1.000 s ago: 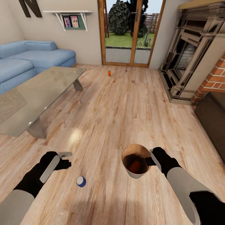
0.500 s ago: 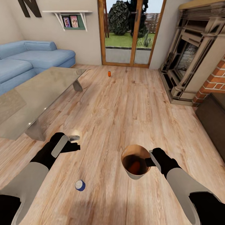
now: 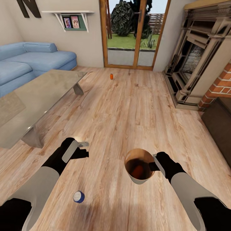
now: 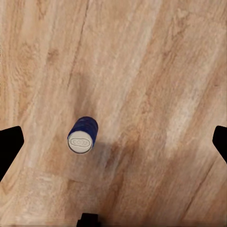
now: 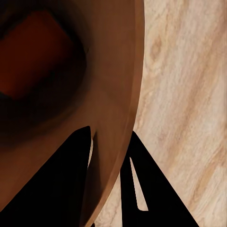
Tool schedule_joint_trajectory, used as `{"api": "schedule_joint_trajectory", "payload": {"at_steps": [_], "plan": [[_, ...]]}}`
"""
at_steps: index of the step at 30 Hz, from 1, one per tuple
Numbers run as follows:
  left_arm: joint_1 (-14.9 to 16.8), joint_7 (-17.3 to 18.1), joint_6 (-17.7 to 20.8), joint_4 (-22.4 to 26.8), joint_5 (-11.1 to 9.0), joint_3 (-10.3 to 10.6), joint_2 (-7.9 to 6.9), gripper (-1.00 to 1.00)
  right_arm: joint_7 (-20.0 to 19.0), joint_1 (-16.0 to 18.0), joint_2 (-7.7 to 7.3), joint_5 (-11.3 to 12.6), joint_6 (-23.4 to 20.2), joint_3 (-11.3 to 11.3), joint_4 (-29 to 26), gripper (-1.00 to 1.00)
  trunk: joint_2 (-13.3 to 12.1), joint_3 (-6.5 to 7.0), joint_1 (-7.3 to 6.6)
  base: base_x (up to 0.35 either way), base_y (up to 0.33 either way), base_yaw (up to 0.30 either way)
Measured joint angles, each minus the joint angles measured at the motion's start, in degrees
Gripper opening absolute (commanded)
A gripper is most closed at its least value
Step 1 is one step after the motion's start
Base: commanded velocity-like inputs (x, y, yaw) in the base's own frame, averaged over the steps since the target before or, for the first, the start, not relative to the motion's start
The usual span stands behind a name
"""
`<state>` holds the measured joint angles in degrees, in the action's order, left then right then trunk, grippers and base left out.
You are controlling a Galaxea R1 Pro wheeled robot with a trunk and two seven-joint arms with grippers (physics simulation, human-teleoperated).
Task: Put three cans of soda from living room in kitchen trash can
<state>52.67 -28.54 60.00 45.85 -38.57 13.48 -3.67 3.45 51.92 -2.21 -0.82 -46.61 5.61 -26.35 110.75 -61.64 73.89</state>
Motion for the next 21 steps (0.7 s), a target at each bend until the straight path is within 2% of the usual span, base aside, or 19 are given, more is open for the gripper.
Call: {"api": "schedule_joint_trajectory", "payload": {"at_steps": [21], "plan": [[-0.3,-0.2,0.0,-0.2,-0.1,-0.1,0.04,1.0,0.0,-0.2,-0.01,-0.1,0.0,0.1,0.1,-1.0,0.0,0.0,0.0,0.001,-0.001,0.0]]}}
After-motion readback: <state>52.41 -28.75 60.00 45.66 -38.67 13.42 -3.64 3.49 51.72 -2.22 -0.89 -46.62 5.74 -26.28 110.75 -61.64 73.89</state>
